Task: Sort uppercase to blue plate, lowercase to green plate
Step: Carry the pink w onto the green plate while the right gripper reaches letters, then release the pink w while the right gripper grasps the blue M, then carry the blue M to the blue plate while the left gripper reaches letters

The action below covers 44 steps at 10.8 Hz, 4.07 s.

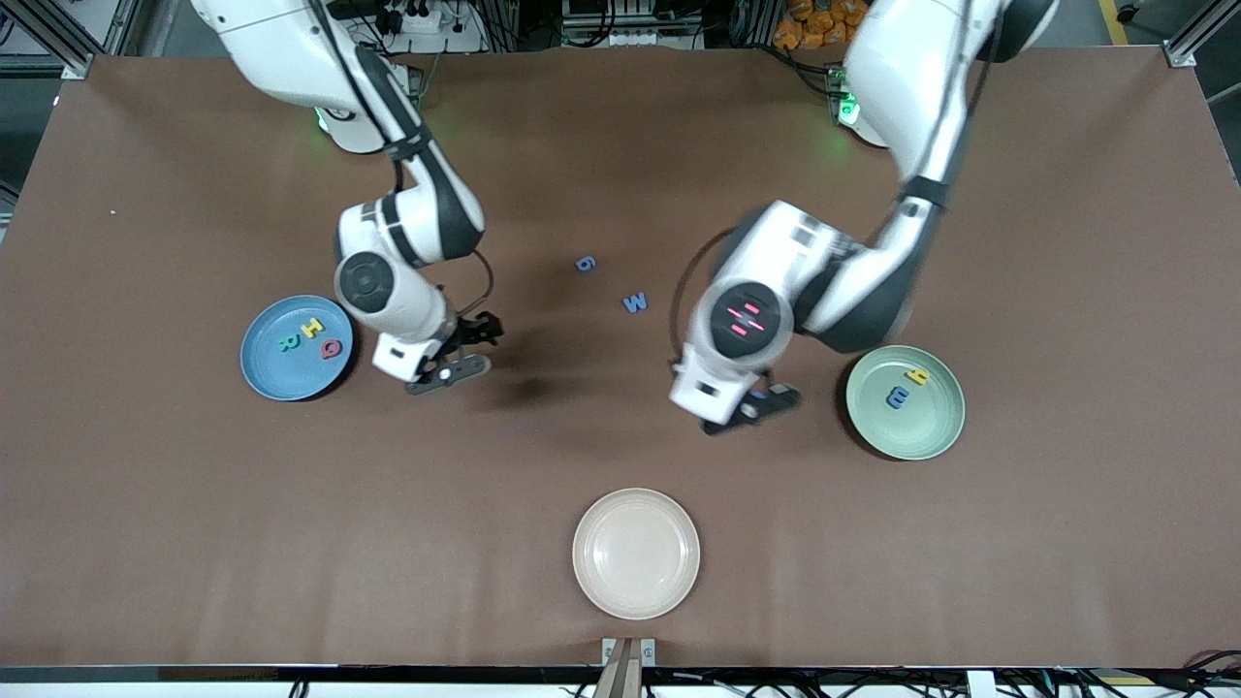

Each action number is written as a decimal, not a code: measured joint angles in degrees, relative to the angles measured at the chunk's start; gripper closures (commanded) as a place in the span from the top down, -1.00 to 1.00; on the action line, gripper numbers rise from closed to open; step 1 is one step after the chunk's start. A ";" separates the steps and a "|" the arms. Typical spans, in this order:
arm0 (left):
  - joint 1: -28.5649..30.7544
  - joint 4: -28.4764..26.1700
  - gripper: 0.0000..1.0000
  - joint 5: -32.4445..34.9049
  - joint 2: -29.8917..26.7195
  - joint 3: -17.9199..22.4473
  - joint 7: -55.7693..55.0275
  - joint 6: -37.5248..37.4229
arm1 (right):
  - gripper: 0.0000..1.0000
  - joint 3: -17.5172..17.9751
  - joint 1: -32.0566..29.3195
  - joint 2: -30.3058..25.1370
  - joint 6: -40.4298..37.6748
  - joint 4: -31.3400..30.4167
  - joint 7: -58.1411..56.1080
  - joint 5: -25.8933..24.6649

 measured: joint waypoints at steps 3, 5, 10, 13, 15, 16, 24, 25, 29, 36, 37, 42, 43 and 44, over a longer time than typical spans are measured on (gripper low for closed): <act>9.78 -7.58 -1.00 5.47 -1.33 -0.19 17.48 1.40 | 0.95 3.96 2.50 1.63 4.61 1.81 6.61 -0.01; 14.09 -14.93 -1.00 6.03 -2.97 -0.16 26.84 9.07 | 0.95 6.32 5.03 3.45 6.83 3.77 10.07 -1.16; 17.78 -29.28 1.00 6.04 -5.44 0.15 32.43 22.50 | 0.92 6.70 13.80 9.66 11.99 10.49 20.93 -10.59; 17.76 -29.39 1.00 6.08 -5.94 0.56 32.67 22.62 | 0.90 6.71 15.28 12.29 16.11 11.13 24.41 -12.80; 17.79 -29.30 1.00 6.08 -7.48 1.42 34.41 22.62 | 0.88 6.72 15.48 13.13 16.26 11.30 24.77 -12.97; 17.79 -29.26 1.00 6.08 -8.90 1.56 35.39 22.54 | 0.83 6.78 15.54 13.30 16.04 11.29 24.77 -13.00; 16.12 -29.39 1.00 6.08 -18.84 -1.05 37.92 15.93 | 0.74 9.09 15.72 13.38 12.52 11.42 25.92 -13.01; 15.80 -29.56 1.00 6.08 -18.82 -1.19 37.88 15.90 | 0.70 9.11 15.72 13.41 12.45 11.41 25.92 -13.02; 15.98 -29.84 1.00 6.08 -18.82 -1.15 37.88 15.87 | 0.06 9.07 15.73 13.68 12.27 11.42 25.91 -14.26; 16.13 -30.51 1.00 6.08 -18.61 -1.21 37.88 15.87 | -0.34 9.28 15.77 13.65 12.22 11.65 25.92 -14.61; 16.17 -30.52 1.00 6.08 -18.60 -1.21 37.88 15.87 | -0.34 9.28 15.77 13.65 12.21 11.66 25.92 -14.62; 15.68 -30.86 1.00 6.08 -18.52 -1.43 37.88 15.87 | -0.38 8.35 13.86 13.41 7.72 13.55 21.59 -14.68; 15.61 -30.90 1.00 6.00 -18.48 -1.61 37.88 15.87 | -0.38 7.77 12.56 13.04 4.88 14.57 18.57 -14.67; 15.50 -30.93 1.00 5.79 -18.42 -1.92 37.86 15.87 | -0.38 7.21 10.91 12.60 2.37 15.35 14.97 -14.66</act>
